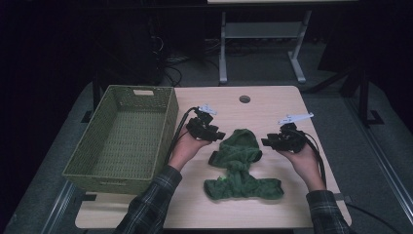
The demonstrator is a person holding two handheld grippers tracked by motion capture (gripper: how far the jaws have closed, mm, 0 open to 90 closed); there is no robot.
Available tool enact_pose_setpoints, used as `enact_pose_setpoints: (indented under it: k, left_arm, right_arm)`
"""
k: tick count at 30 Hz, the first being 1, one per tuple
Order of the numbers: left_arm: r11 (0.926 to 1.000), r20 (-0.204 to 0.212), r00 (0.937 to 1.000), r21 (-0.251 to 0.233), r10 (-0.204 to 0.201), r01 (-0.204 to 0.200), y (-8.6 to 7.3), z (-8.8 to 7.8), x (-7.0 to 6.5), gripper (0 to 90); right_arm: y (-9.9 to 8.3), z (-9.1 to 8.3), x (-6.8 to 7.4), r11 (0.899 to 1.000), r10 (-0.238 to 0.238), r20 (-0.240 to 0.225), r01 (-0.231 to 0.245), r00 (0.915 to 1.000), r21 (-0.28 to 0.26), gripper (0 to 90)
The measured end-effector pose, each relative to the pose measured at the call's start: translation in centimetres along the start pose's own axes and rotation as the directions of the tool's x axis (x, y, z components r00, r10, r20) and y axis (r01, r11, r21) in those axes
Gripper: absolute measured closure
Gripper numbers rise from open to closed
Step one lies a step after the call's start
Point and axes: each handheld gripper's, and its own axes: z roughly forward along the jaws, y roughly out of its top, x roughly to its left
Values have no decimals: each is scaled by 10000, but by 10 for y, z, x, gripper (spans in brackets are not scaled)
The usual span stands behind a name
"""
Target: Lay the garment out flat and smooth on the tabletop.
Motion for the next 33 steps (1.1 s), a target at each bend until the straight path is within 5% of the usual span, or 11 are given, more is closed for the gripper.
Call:
enact_pose_setpoints:
  k: [12, 16, 24, 27, 33]
  left_arm:
    - [9908, 569, 9980, 1310, 266, -338, -11, 48, 9, 545]
    - [9910, 637, 9978, 1313, 160, -242, -15, 56, 9, 545]
    - [9858, 501, 9973, 1567, 529, -602, -19, 55, 6, 733]
    - [9837, 435, 9967, 1638, 685, -748, -21, 51, 7, 846]
    - [9932, 319, 9986, 1073, 424, -456, -23, 37, 6, 872]
  right_arm:
    - [-1, 41, -5, 9969, 434, -224, -418, 9988, 668, 581]
    - [-4, 49, -5, 9949, 446, -300, -417, 9986, 916, 591]
    - [-7, 57, -1, 9918, 217, -352, -171, 9991, 1268, 719]
    - [-7, 58, 2, 9914, -20, -392, 71, 9992, 1303, 834]
    - [-5, 54, 5, 9911, -138, -261, 171, 9996, 1318, 870]
